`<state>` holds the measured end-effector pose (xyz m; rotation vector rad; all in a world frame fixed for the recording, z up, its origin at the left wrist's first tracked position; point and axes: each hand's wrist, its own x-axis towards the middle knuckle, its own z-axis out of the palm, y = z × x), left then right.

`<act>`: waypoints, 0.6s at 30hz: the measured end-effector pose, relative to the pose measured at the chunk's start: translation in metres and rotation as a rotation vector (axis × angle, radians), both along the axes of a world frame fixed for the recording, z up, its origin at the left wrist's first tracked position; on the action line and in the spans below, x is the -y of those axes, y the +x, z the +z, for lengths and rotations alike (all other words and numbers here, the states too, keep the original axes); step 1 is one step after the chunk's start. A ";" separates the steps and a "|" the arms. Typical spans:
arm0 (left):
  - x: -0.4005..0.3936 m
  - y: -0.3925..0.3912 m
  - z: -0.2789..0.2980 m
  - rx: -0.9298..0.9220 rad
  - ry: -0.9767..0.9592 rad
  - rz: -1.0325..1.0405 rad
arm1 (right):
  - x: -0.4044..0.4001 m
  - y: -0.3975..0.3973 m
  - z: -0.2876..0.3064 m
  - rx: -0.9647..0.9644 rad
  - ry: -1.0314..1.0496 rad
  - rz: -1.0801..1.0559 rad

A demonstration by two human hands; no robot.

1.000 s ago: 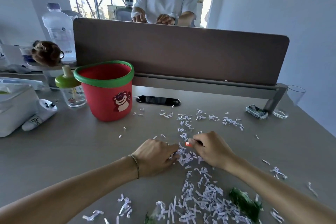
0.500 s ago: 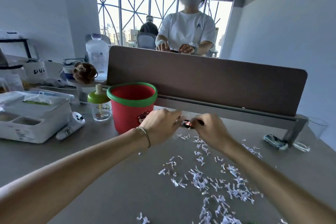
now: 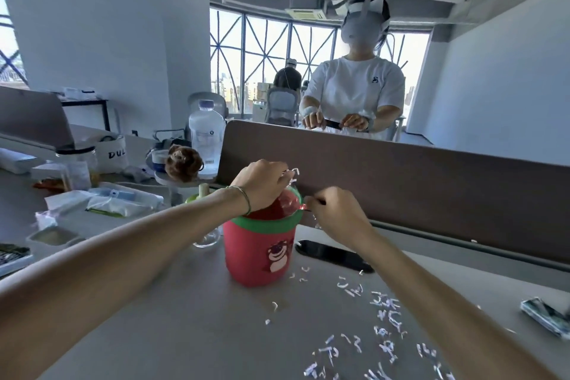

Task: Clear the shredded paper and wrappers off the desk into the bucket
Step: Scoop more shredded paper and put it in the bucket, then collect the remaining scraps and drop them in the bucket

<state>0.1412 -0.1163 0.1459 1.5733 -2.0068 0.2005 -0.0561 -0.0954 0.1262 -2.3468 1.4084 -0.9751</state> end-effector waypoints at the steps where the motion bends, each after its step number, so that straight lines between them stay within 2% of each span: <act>1: 0.007 0.005 -0.002 0.009 0.036 0.016 | 0.002 0.002 0.001 0.006 0.017 0.006; 8: 0.036 0.023 -0.016 0.168 0.235 0.125 | 0.025 0.005 -0.001 -0.003 0.021 -0.006; 10: 0.041 0.026 -0.017 0.228 0.342 0.132 | 0.030 0.004 -0.003 -0.005 0.022 -0.019; 15: 0.046 0.028 -0.018 0.379 0.643 0.035 | 0.043 0.011 -0.003 0.001 0.034 -0.025; 18: 0.043 0.030 -0.016 0.398 0.705 -0.024 | 0.050 0.021 0.001 0.014 0.028 -0.026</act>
